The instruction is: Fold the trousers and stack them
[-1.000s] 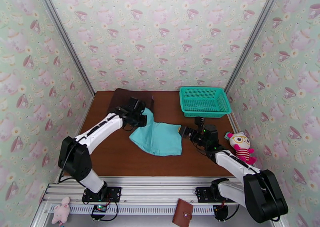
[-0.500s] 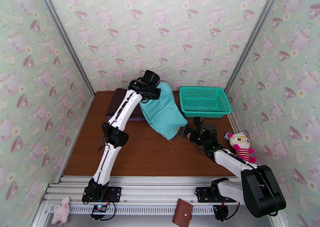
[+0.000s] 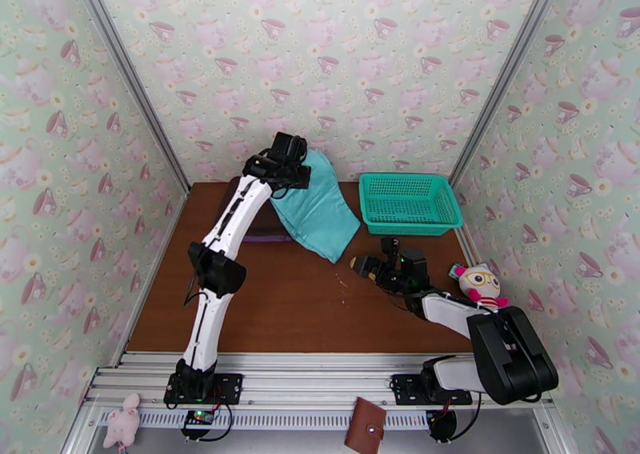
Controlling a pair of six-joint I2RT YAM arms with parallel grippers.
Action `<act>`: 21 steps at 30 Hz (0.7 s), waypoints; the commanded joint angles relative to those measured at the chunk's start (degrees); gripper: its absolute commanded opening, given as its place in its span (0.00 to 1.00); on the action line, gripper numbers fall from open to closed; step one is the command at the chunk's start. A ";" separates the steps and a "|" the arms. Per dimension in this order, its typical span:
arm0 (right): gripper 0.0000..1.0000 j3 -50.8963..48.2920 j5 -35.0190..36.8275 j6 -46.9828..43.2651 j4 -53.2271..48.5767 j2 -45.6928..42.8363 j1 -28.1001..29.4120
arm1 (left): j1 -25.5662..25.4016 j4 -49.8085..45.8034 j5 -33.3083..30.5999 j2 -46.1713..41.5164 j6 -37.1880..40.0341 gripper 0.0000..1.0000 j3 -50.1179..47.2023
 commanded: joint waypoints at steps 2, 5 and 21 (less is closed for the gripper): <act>1.00 2.06 -2.77 1.51 3.29 3.35 -0.12 | 0.60 3.57 -1.20 -2.46 -0.89 0.00 2.08; 0.99 2.44 -3.34 1.64 3.95 5.09 -0.12 | 1.24 3.58 -0.67 -2.49 -1.40 0.00 3.83; 0.99 4.22 -7.52 4.82 9.46 12.53 -0.14 | 7.98 3.83 7.61 -3.30 -5.88 0.00 4.97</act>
